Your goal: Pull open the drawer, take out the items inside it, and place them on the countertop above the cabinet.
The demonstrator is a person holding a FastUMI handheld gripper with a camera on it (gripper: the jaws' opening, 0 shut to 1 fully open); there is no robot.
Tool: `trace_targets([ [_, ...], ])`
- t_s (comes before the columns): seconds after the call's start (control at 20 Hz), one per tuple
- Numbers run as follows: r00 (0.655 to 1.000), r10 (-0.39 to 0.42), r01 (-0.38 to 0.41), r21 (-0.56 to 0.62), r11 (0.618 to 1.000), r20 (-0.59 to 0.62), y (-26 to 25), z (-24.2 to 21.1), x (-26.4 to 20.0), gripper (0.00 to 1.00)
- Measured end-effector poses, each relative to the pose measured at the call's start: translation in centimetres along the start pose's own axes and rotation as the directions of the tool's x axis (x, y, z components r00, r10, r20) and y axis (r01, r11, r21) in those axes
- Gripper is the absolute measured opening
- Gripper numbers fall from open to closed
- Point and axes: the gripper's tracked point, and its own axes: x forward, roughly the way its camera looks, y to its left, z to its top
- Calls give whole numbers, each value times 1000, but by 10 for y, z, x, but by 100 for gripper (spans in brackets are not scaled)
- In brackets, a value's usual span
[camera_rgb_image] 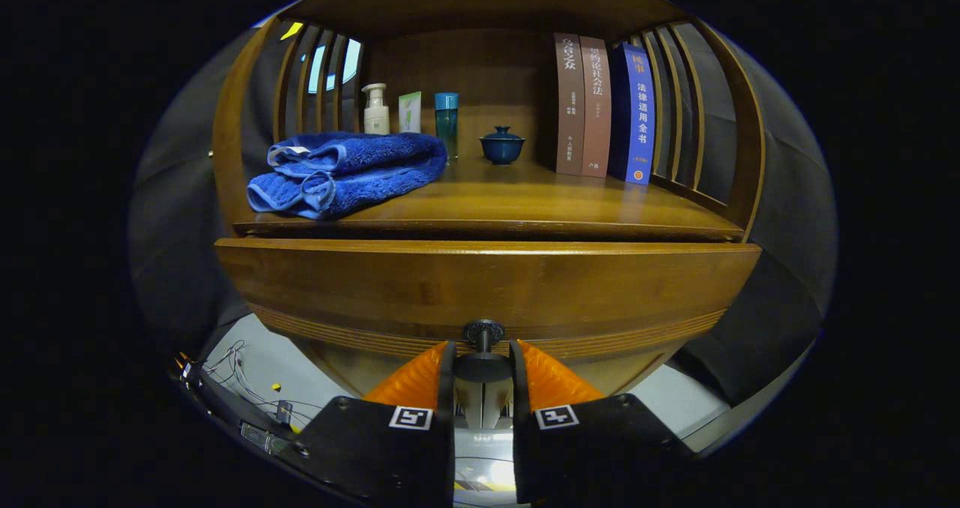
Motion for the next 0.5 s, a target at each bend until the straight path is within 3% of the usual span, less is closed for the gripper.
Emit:
trace_targets([
  [0.5,999,11,-10,10,1000,-48,-1,-35,-72,35],
])
